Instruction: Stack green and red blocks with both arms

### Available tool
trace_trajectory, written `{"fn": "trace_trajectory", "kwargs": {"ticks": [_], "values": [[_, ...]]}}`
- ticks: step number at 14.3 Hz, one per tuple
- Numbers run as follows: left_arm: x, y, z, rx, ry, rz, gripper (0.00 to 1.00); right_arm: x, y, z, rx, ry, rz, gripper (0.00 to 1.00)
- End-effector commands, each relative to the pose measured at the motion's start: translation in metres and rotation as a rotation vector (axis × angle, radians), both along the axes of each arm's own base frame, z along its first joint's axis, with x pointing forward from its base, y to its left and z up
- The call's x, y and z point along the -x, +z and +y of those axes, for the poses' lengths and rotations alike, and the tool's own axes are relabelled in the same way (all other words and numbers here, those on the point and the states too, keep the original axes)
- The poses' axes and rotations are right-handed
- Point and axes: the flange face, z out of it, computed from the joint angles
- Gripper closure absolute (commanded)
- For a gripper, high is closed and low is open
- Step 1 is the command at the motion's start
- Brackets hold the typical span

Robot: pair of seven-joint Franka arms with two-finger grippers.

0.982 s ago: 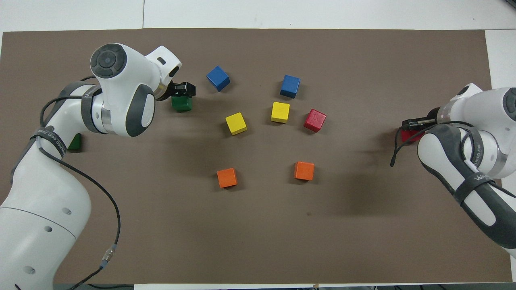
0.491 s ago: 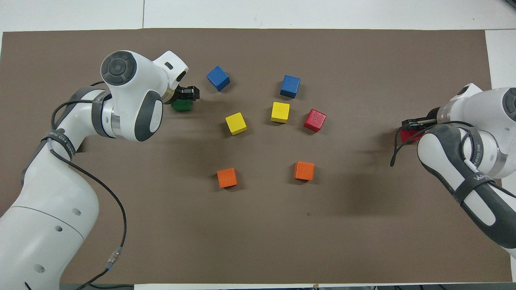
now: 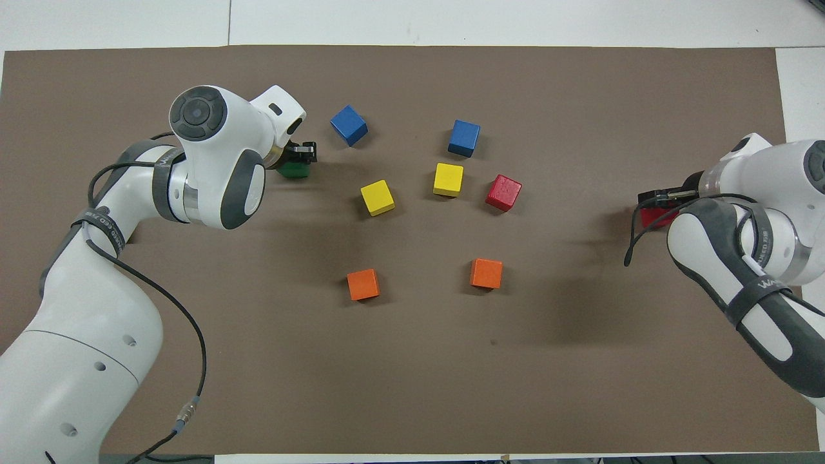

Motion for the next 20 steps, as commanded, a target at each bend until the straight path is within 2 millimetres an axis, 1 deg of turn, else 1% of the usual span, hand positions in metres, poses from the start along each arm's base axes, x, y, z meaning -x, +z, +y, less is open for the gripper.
{"fn": "trace_trajectory", "kwargs": {"ticks": [1,2,3,4,5,6,7,9,10,11,12,13,14,15,16,18,20], "values": [[-0.007,0.026,0.01,-0.018,0.03,0.017,1.0,-0.017,0.04,0.019,-0.022,-0.016,0.01,0.0],[-0.012,0.037,0.026,-0.004,0.063,0.03,1.0,-0.025,0.059,0.038,-0.028,-0.036,0.021,0.0],[-0.014,0.056,0.055,-0.002,0.094,0.03,1.0,-0.031,0.074,0.055,-0.035,-0.063,0.033,0.0],[-0.013,0.071,0.076,-0.004,0.109,0.035,1.0,-0.036,0.088,0.073,-0.039,-0.098,0.042,0.0],[-0.011,0.087,0.102,-0.011,0.102,0.048,1.0,-0.04,0.1,0.096,-0.04,-0.129,0.044,0.0],[-0.008,0.1,0.125,-0.022,0.062,0.069,1.0,-0.042,0.105,0.117,-0.038,-0.162,0.042,0.0],[-0.004,0.109,0.152,-0.028,0.038,0.086,1.0,-0.042,0.104,0.142,-0.042,-0.195,0.046,0.0],[0.006,0.121,0.203,-0.037,-0.015,0.102,1.0,-0.039,0.102,0.188,-0.03,-0.228,0.025,0.01],[0.013,0.121,0.226,-0.041,-0.054,0.114,1.0,-0.037,0.103,0.203,-0.03,-0.263,0.008,0.01],[0.022,0.122,0.251,-0.043,-0.066,0.117,1.0,-0.036,0.104,0.214,-0.034,-0.283,0.007,0.02],[0.031,0.118,0.272,-0.042,-0.063,0.127,1.0,-0.032,0.1,0.23,-0.037,-0.285,0.013,0.02],[0.041,0.116,0.287,-0.042,-0.071,0.134,1.0,-0.03,0.089,0.247,-0.039,-0.303,0.022,0.04],[0.048,0.111,0.297,-0.042,-0.073,0.135,1.0,-0.03,0.081,0.256,-0.044,-0.332,0.019,0.04],[0.056,0.108,0.307,-0.044,-0.071,0.122,1.0,-0.029,0.072,0.261,-0.042,-0.343,0.028,0.05],[0.064,0.103,0.316,-0.048,-0.069,0.107,1.0,-0.03,0.065,0.262,-0.04,-0.352,0.036,0.05],[0.078,0.092,0.337,-0.046,-0.069,0.085,1.0,-0.029,0.063,0.262,-0.043,-0.393,0.041,0.05],[0.083,0.088,0.343,-0.043,-0.089,0.059,1.0,-0.029,0.059,0.266,-0.048,-0.453,0.047,0.06]]}}
